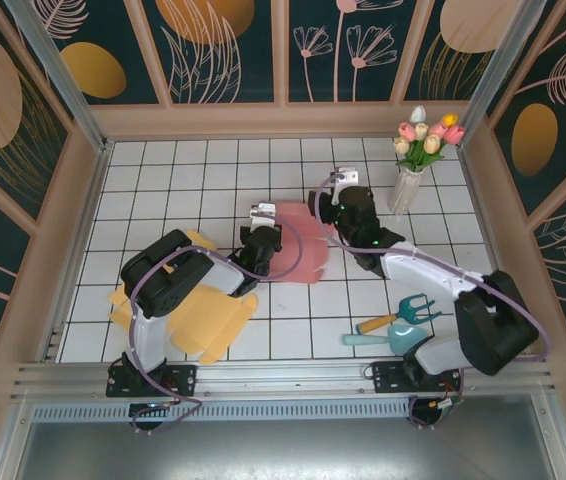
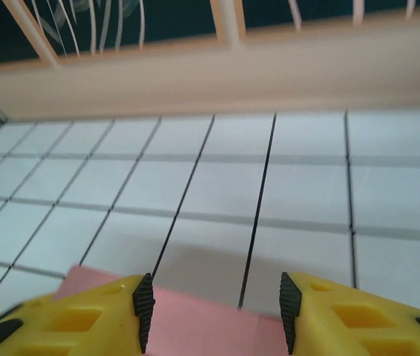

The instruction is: Fold the paper box

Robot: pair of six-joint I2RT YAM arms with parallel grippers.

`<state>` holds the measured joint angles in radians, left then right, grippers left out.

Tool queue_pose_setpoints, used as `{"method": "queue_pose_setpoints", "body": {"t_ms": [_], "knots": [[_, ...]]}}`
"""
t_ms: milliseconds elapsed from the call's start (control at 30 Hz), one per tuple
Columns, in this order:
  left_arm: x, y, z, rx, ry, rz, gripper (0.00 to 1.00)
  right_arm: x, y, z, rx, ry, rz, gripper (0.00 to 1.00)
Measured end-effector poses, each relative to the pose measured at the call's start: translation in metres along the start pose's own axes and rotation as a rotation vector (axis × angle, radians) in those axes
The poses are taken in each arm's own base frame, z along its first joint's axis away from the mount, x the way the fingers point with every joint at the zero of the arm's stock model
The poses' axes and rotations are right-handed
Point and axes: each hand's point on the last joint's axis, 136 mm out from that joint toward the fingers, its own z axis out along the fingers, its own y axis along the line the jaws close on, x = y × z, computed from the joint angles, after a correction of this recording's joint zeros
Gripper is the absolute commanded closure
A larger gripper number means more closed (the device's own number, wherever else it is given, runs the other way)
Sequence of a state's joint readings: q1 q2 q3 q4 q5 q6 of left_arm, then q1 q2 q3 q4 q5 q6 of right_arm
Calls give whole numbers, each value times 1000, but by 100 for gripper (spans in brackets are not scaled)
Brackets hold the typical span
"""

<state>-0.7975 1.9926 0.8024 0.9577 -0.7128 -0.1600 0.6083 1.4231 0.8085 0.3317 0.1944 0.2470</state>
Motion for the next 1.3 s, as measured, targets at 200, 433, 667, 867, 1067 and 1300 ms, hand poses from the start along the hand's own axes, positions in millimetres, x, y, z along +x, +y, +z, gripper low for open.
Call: {"method": "queue_pose_setpoints", "body": {"t_ms": [200, 433, 667, 867, 1067, 1300], "knots": [[0, 0, 0, 0, 0, 1, 100, 51, -11, 27, 7, 142, 156, 46], [0, 0, 0, 0, 0, 3, 100, 69, -17, 32, -53, 167, 293, 46], [0, 0, 0, -1, 0, 3, 100, 72, -4, 39, -168, 177, 369, 48], [0, 0, 1, -4, -1, 2, 100, 74, 5, 35, -233, 186, 360, 49], [-1, -1, 2, -3, -2, 2, 100, 86, -8, 19, -220, 188, 330, 48], [-1, -2, 4, -4, 1, 4, 100, 95, -35, 14, -150, 185, 289, 48]]}}
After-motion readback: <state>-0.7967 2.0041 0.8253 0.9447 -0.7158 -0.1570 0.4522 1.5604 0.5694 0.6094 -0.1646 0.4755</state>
